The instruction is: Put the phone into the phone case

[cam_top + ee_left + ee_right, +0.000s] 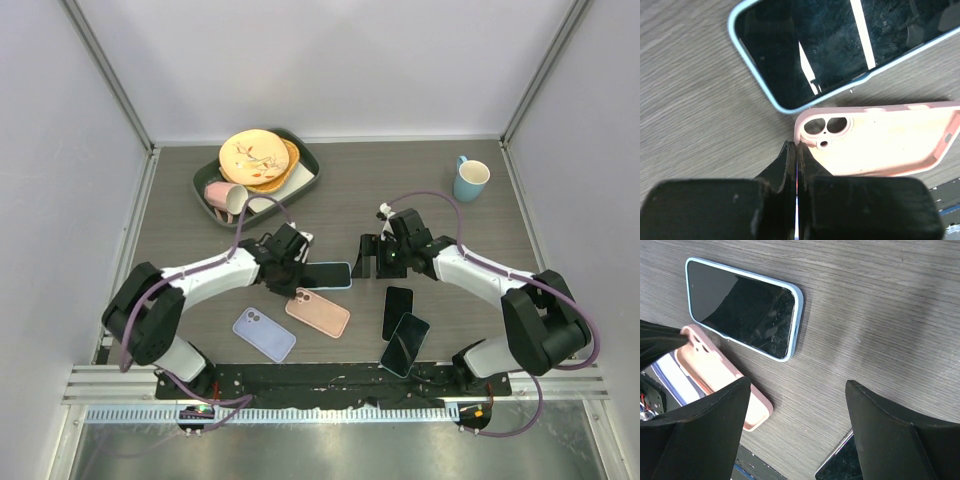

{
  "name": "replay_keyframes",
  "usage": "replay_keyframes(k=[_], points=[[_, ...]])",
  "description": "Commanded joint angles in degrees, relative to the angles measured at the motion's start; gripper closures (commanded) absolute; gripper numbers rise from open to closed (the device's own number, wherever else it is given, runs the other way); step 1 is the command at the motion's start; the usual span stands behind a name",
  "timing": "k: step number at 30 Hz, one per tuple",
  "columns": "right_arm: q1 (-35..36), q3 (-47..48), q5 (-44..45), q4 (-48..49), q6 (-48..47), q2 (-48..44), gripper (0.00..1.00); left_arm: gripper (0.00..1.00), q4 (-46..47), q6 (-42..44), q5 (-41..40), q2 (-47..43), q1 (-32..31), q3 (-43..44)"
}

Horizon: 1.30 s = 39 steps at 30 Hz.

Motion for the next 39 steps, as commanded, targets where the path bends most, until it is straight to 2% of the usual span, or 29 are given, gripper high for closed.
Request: replay_keyframes(k=[1, 9, 13, 14, 16, 20, 25, 36, 39], points=[[0.9, 2.2, -0.5, 1.2, -1.7, 0.0, 0.18, 1.0, -3.1, -0.7, -2.0, -8.6, 1.8, 3.1], [5.9, 4.2, -0.7, 1.2, -1.8, 4.5, 0.18, 1.0, -11.4, -1.2, 0.6, -21.1, 14.3, 8.6], [10.1, 5.9, -1.6, 1.1, -1.0, 8.3, 0.18, 1.0, -15.1, -2.2, -1.9, -28.2, 22.2, 11.1], [11.0, 6.2, -2.2, 1.6, -0.6, 8.9, 0.19, 1.0, -16.1, -2.4, -5.1, -29.1, 23.2, 11.9], [14.2, 6.9, -2.4, 2.5, 0.3, 10.2, 0.19, 1.0, -17.2, -2.2, -6.2, -31.4, 25.6, 13.5], [18.3, 9.0, -3.1, 4.4, 2.7, 15.3, 0.19, 1.0, -16.1, -1.9, -4.9, -33.8, 27.1, 13.6], [19.4, 13.7, -3.1, 4.3, 6.0, 21.9, 0.23, 1.0, -15.5, -2.3, -1.2, -34.1, 27.2, 13.4], [18.9, 31.8, 16.4, -8.2, 4.0, 34.8, 0.23, 1.0, -14.6, -1.5, -0.1, -35.3, 27.2, 12.4], [17.5, 36.0, 16.8, -11.2, 2.4, 38.4, 0.22, 1.0, -15.5, -0.8, -0.4, -35.2, 27.2, 12.5]])
